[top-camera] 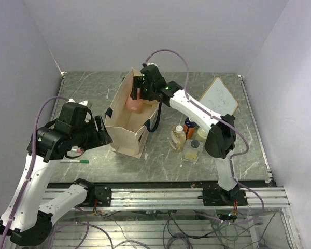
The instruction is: Take the personal care products out of the canvas bag
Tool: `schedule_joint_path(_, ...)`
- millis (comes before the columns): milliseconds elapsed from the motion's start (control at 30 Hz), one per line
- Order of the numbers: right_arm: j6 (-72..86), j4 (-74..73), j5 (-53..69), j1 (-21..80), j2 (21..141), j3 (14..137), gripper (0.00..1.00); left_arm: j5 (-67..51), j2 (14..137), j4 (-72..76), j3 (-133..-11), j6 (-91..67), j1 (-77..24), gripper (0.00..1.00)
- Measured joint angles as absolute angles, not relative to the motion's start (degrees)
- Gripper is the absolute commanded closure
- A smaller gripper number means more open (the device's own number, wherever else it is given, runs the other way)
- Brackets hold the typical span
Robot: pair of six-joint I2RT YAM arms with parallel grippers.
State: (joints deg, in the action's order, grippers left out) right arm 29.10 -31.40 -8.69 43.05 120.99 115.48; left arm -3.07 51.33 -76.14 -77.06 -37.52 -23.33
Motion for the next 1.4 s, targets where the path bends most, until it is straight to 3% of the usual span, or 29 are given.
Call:
schedule_joint_path(433, 41.19, -26.17, -6.57, 42.63, 106.59, 109.49, 1.0, -6.22, 51.79, -74.22, -74.94, -36.75, -23.33, 0.29)
schedule_joint_path(800, 42.78, -26.94, -3.16, 41.6, 91.02, 94.48, 1.0, -8.73, 55.4, -71.61, -74.94, -33.76, -23.33, 0.29)
schedule_joint_path(1200, 32.25, -28.49, 6.15, 41.56, 71.72, 82.98, 1.0, -10.76, 58.67, -69.87, -74.94, -31.18, -23.33, 0.3)
schedule_joint_path(1400, 24.1, -29.12, 9.72, 43.4, 68.53, 74.91, 1.0, -11.18, 58.96, -68.84, -74.91, -30.85, -23.33, 0.3)
